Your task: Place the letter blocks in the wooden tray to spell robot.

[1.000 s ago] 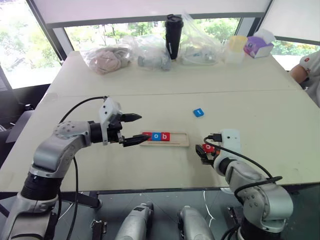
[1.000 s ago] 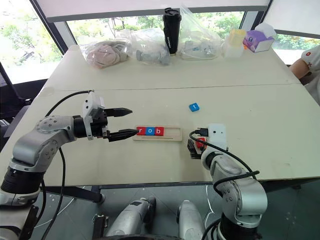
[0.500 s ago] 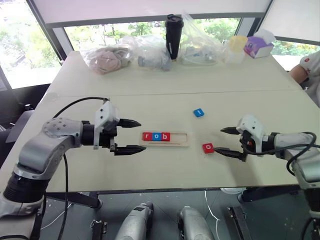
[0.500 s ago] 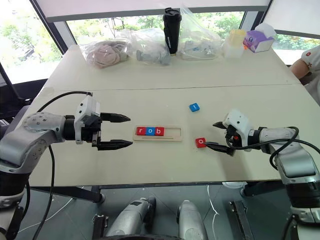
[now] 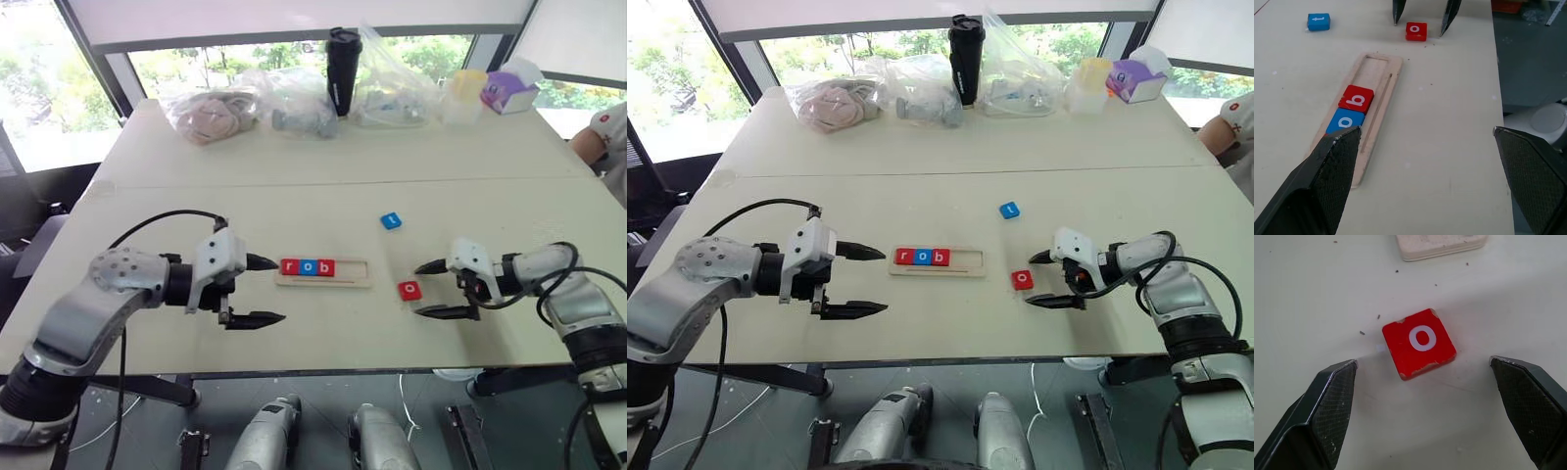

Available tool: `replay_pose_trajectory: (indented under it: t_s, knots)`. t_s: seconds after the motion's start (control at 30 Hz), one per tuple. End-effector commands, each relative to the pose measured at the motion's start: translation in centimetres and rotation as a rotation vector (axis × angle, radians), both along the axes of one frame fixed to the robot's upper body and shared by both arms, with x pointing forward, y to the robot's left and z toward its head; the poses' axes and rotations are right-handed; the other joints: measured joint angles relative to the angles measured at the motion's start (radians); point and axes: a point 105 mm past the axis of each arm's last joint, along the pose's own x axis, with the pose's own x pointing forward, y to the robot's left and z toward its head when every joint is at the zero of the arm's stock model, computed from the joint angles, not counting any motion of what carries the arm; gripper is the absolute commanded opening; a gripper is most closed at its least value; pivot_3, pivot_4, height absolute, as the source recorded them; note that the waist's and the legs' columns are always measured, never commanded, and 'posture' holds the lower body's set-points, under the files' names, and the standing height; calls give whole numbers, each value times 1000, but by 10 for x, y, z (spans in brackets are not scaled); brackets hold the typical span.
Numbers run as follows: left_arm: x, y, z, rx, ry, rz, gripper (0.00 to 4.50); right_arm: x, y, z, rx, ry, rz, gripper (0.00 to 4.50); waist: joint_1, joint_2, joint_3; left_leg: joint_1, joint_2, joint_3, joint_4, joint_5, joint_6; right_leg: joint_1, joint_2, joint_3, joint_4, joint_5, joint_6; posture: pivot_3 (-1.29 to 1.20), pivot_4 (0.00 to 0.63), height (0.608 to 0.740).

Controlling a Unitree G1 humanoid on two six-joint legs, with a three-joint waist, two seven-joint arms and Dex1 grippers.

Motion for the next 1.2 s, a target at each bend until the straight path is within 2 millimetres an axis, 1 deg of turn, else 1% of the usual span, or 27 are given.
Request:
replay_pose_trajectory:
  t_s: [0.03, 0.07, 0.13, 0.23, 0.27, 0.37, 0.47, 0.5, 0.57, 0.63, 0.73, 0.8, 0.87, 1.0, 1.2]
  knots:
    - [-1, -5, 19, -15, -55, 4, 4500, 3, 5, 3, 7, -32, 23, 4467, 0, 0, 0, 0, 0, 0, 0, 0, 0, 0, 0, 0, 0, 0, 0, 0, 150, 740]
    - [0, -6, 20, -16, -54, 6, 4500, 4, 6, 4, 14, -37, 25, 3939, -1, 0, 0, 0, 0, 0, 0, 0, 0, 0, 0, 0, 0, 0, 0, 0, 150, 740]
    - [1, -6, 20, -15, -51, 13, 4500, 5, 8, 6, 28, -50, 24, 3155, -1, 0, 0, 0, 0, 0, 0, 0, 0, 0, 0, 0, 0, 0, 0, 0, 150, 740]
    - [4, -5, 19, -13, -47, 27, 4500, 7, 9, 8, 37, -61, 19, 1485, -1, 0, 0, 0, 0, 0, 0, 0, 0, 0, 0, 0, 0, 1, 1, 0, 150, 740]
    - [5, -3, 20, -16, -46, 35, 4500, 8, 10, 10, 45, -62, 15, 1106, -1, 0, 0, 0, 0, 0, 0, 0, 0, 0, 0, 0, 0, 1, 2, 0, 150, 740]
    - [8, 1, 22, -33, -41, 61, 4500, 9, 15, 18, 74, -47, -3, 1113, 0, 0, 0, 0, 0, 0, 0, 0, 0, 0, 0, 0, 0, 1, 2, 0, 150, 740]
    - [15, 8, 25, -42, -59, 105, 4500, 9, 38, 48, 213, -7, 6, 1113, -3, 0, 0, 0, 0, 0, 0, 0, 0, -1, 0, 0, 1, 1, 1, 0, 150, 740]
    - [17, 10, 26, -38, -65, 115, 4500, 9, 44, 54, 220, -17, 19, 1113, -5, 0, 0, 0, 0, 0, 0, 0, 0, -1, 0, 1, 2, 1, 1, 0, 150, 740]
    - [20, 13, 28, -33, -72, 127, 4500, 9, 53, 58, 204, -46, 39, 1113, -3, 0, 0, 0, 0, 0, 0, 0, 0, -2, 0, 1, 2, 1, 1, 0, 150, 740]
    - [23, 17, 30, -42, -72, 144, 4500, 16, 64, 58, 177, -88, 41, 1113, -1, 0, 0, 0, 0, 0, 0, 0, 0, -2, 0, 1, 2, 1, 1, 0, 150, 740]
    - [23, 24, 27, -41, -56, 157, 4500, 26, 85, 52, 148, -125, 67, 1113, -1, 0, 0, 0, 0, 0, 0, 0, 0, -2, 0, 1, 1, 0, 0, 0, 150, 740]
    - [22, 25, 26, -42, -43, 157, 4500, 31, 93, 47, 119, -143, 83, 1113, 0, 0, 0, -1, 0, 0, 0, 0, 0, -3, 0, 1, 1, 0, 0, 0, 150, 740]
    - [22, 25, 24, -42, -39, 163, 4500, 36, 97, 43, 88, -148, 95, 1113, 2, 0, 0, -1, 0, 0, 0, 0, 0, -5, 0, 1, 1, 1, 2, 0, 150, 740]
    - [21, 24, 23, -55, -35, 174, 4500, 43, 103, 41, 78, -141, 112, 1113, -1, 0, 0, -1, -1, 0, 0, 0, 0, -6, 0, 1, 1, 2, 3, 0, 150, 740]
    - [20, 24, 20, -64, -33, 185, 4500, 43, 108, 33, 39, -120, 165, 1113, -2, 0, 0, -1, 0, 0, 0, 0, 0, -5, 1, 1, 2, 2, 4, 0, 150, 740]
